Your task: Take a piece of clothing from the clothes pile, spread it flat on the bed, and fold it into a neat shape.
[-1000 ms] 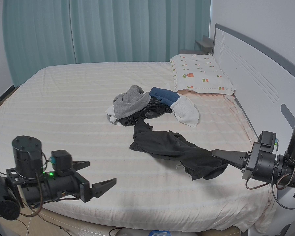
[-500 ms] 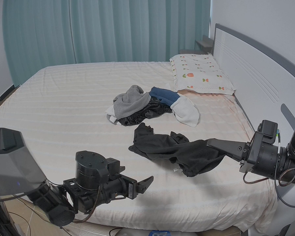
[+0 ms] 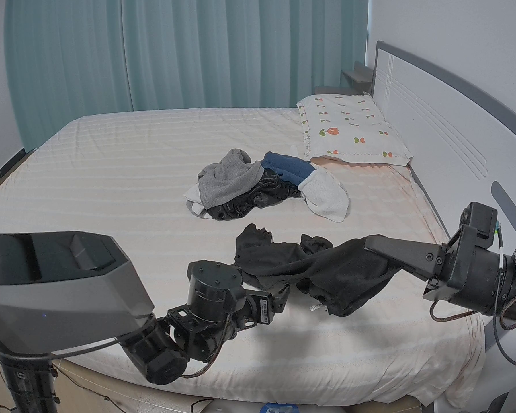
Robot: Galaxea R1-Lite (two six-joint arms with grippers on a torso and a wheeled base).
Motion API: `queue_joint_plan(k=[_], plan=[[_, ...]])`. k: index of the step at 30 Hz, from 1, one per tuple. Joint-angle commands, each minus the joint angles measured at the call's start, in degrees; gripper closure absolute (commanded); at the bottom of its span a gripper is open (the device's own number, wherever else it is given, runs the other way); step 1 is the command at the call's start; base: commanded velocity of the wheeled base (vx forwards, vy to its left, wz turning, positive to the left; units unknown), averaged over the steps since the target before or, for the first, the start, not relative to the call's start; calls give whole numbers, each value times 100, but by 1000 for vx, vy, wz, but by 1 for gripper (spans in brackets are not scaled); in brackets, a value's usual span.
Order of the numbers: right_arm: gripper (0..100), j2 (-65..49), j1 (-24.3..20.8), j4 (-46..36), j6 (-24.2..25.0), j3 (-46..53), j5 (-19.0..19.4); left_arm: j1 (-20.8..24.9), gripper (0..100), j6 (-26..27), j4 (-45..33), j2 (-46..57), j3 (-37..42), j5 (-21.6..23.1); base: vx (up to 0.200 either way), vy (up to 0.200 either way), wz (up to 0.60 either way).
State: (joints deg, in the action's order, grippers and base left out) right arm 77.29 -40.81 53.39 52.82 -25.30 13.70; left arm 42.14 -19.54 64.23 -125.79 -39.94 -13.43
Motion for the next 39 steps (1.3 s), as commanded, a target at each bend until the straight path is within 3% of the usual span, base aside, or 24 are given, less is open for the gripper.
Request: queue_joint_plan(k=[1, 6, 19, 33, 34, 39], plan=[[100, -109, 21, 66, -44, -54, -8, 4, 0, -67, 10, -630, -489, -195, 0, 0, 0], [100, -241, 320, 66, -88, -309, 18, -39, 0, -102, 10, -964, -691, -256, 0, 0, 0], [100, -38, 566, 66, -70, -766, 45, -505, 0, -278, 10, -1729, -1491, -177, 0, 0, 0], [100, 366, 917, 75, -35, -1074, 62, -584, 0, -586, 10, -2503, -2334, -151, 0, 0, 0], [100, 392, 970, 75, -35, -1065, 62, -602, 100, -639, 10, -2494, -2334, -151, 0, 0, 0], [100, 612, 1295, 75, -18, -1021, 71, -760, 100, -823, 10, -2160, -1834, -160, 0, 0, 0]])
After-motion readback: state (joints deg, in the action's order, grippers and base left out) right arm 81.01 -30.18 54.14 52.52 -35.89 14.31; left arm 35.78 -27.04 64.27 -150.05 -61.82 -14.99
